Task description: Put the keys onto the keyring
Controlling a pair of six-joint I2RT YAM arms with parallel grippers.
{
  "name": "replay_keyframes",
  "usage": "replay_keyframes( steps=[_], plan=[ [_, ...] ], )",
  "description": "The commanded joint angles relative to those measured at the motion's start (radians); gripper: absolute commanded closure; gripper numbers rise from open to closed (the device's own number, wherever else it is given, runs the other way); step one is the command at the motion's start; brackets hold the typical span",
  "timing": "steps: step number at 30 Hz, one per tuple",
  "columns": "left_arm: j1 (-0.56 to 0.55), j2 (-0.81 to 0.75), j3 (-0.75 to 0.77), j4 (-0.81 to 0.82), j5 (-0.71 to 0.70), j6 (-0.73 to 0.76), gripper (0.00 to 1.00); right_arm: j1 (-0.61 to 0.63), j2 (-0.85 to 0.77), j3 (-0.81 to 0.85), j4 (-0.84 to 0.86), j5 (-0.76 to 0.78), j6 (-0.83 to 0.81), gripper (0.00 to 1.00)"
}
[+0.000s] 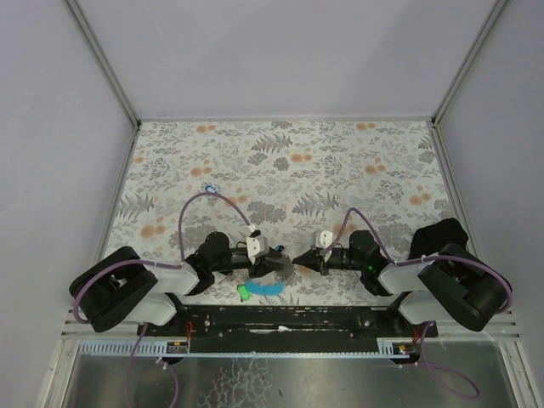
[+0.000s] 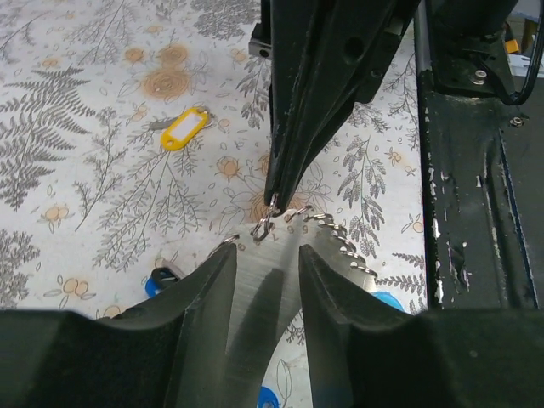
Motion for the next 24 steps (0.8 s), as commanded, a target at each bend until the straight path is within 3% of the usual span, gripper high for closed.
replay_keyframes(
  steps=[1,24],
  plan=[
    [-0.001,0.033,0.044,0.102,0.084,0.085,0.66,0.002,-0.026,0.029,0.077,-0.008,0.001,1.00],
    [-0.012,0.151,0.112,0.137,0.110,0.082,0.88,0.001,-0.017,0.032,0.111,-0.026,0.026,1.00]
  ],
)
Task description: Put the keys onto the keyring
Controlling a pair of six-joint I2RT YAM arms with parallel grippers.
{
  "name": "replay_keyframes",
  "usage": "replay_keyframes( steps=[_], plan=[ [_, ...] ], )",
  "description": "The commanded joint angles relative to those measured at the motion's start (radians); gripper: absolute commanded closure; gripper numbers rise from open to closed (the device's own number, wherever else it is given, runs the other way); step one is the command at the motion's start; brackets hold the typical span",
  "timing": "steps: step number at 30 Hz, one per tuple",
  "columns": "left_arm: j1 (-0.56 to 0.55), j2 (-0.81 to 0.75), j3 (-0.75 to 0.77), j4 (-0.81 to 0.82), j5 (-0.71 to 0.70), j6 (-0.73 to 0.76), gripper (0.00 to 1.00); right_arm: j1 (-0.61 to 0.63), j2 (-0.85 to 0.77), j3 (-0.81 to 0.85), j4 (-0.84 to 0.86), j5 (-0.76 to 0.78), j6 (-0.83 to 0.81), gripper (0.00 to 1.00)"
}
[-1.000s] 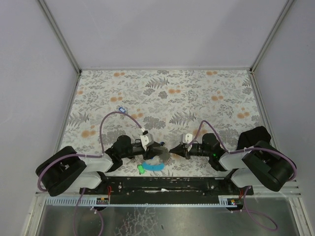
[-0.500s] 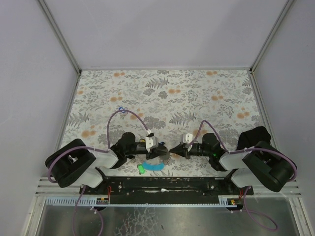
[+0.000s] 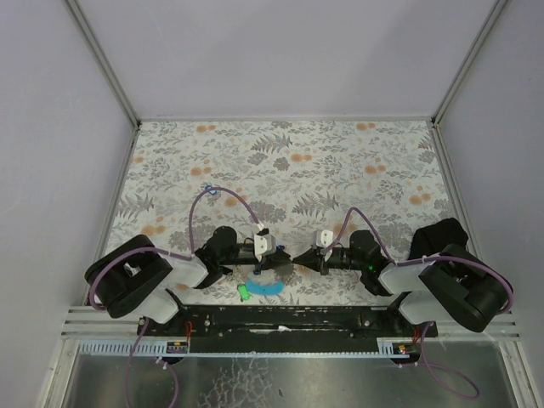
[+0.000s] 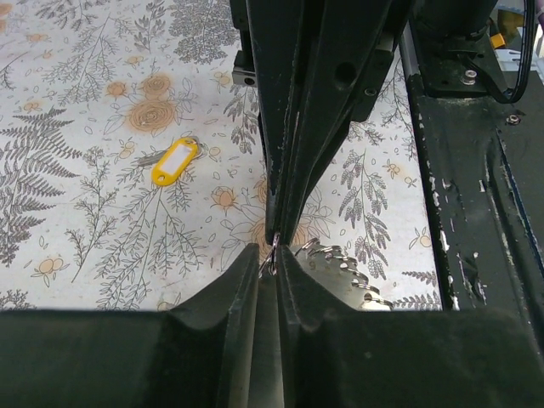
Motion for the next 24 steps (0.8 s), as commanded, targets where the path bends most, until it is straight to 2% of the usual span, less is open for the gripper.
replay_keyframes(
  steps=[1,6,10,15,19,21,24],
  plan=[
    [-0.005,0.015,0.022,0.077,0.016,0.013,0.90,0.002,-0.010,0.032,0.106,-0.022,0.010,1.00],
    [-0.005,-0.009,0.022,0.020,-0.013,0.038,1.00,0.002,-0.023,0.026,0.098,-0.010,0.006,1.00],
    [-0.006,-0.053,0.050,-0.087,-0.056,0.050,1.00,0.002,-0.032,0.032,0.058,0.003,-0.001,0.99],
    [-0.020,-0.118,0.158,-0.389,-0.128,0.088,1.00,0.001,-0.083,0.059,-0.068,0.024,-0.042,0.83],
    [-0.027,-0.149,0.198,-0.520,-0.161,0.123,1.00,0.002,-0.141,0.110,-0.272,0.037,-0.124,0.71],
    [-0.030,-0.157,0.216,-0.562,-0.166,0.134,1.00,0.001,-0.168,0.128,-0.354,0.052,-0.170,0.70],
    [-0.033,-0.161,0.236,-0.609,-0.168,0.148,1.00,0.002,-0.192,0.131,-0.391,0.071,-0.205,0.71]
  ],
)
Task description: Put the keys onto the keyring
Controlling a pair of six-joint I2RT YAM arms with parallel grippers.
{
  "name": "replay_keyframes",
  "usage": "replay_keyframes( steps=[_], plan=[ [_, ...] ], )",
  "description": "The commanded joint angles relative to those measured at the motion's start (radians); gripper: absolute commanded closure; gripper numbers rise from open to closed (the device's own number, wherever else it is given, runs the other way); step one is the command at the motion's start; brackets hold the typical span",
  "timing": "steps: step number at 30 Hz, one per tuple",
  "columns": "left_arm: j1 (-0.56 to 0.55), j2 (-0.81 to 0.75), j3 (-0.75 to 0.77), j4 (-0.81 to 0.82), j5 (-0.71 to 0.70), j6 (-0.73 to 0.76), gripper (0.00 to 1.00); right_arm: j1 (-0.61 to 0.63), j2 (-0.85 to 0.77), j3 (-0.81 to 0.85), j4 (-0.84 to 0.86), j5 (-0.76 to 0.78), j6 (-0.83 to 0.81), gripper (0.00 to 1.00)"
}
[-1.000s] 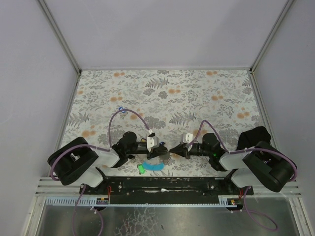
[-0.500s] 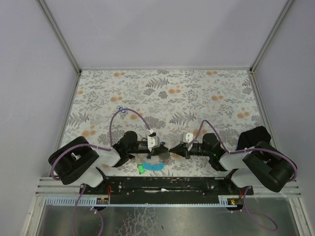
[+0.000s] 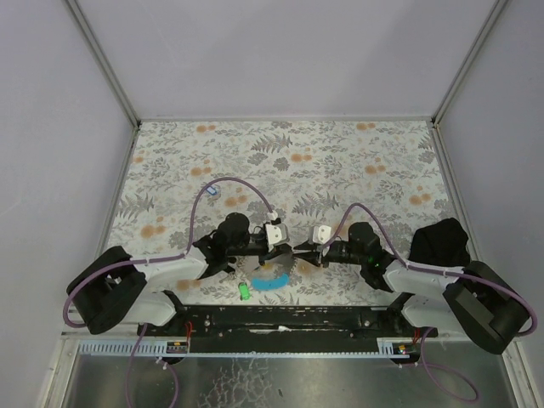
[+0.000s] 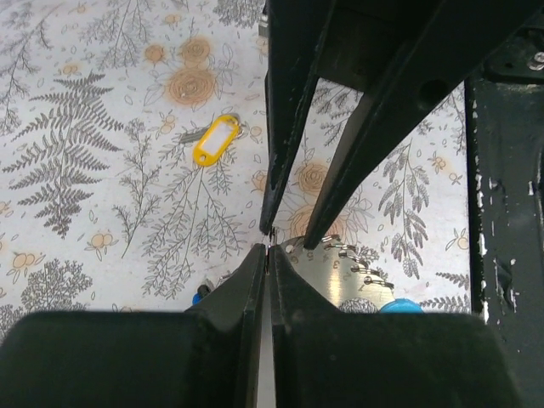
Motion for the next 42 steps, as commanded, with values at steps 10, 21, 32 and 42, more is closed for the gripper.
replay_keyframes(
  steps=[10,21,32,42],
  plan=[
    [-0.014,-0.022,0.057,-0.135,-0.014,0.066,1.00,0.004,0.002,0.076,-0.116,-0.006,-0.114,0.78],
    [-0.016,-0.022,0.053,-0.116,0.010,0.060,1.00,0.004,0.070,0.080,-0.016,-0.044,-0.092,0.75],
    [-0.021,-0.001,0.064,-0.130,0.023,0.063,1.00,0.004,0.114,0.094,0.031,-0.081,-0.078,0.79],
    [-0.020,-0.040,-0.015,-0.003,-0.017,0.000,0.96,0.004,0.107,0.067,0.069,-0.074,-0.066,1.00]
  ],
)
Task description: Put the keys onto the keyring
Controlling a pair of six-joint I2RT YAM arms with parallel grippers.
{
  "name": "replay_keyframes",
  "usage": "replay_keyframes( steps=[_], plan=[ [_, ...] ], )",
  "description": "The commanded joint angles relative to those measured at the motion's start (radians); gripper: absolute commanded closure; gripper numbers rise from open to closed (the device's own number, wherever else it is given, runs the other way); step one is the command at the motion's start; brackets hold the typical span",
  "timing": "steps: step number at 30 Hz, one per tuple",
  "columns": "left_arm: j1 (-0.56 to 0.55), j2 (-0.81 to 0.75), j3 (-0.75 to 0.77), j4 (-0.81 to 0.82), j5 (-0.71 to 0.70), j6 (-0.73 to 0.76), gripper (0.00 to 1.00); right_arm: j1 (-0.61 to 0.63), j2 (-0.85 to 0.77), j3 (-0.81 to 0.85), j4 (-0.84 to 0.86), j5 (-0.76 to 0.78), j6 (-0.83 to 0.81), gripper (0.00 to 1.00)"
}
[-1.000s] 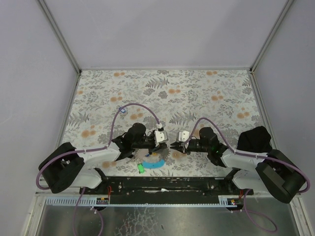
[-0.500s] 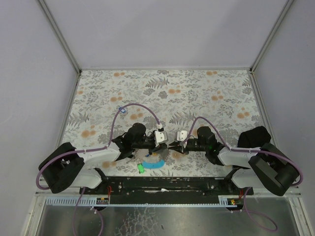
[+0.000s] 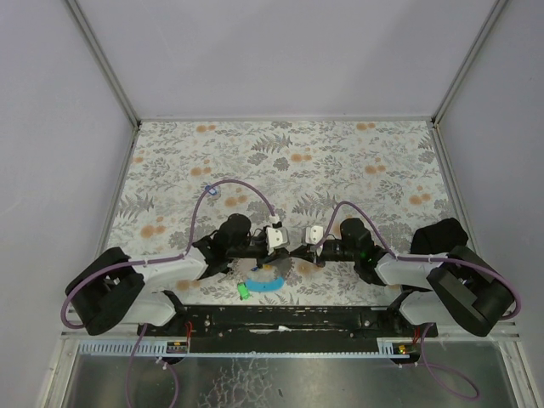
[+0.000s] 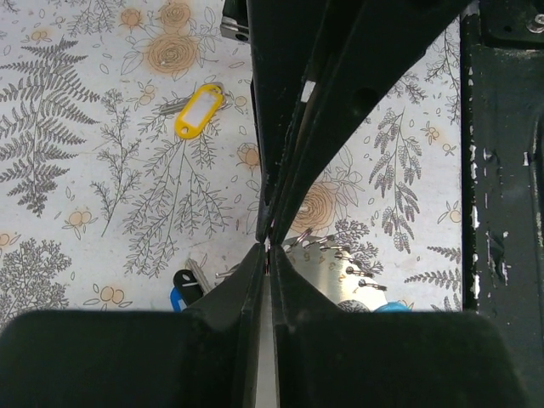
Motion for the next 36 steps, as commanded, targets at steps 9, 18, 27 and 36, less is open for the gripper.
replay_keyframes(
  steps=[9,18,27,36],
  plan=[
    [0.066,-0.096,-0.248,0.509,-0.028,-0.230,0.77,0.002,0.005,-0.051,0.288,0.004,0.104,1.00],
    [0.085,-0.014,-0.247,0.621,0.064,-0.248,0.75,0.002,0.026,-0.059,0.331,-0.010,0.114,1.00],
    [0.085,0.026,-0.235,0.629,0.087,-0.233,0.75,0.003,0.028,-0.059,0.340,-0.016,0.117,1.00],
    [0.084,0.059,-0.209,0.630,0.089,-0.224,0.78,0.002,0.041,-0.060,0.355,-0.034,0.130,1.00]
  ],
)
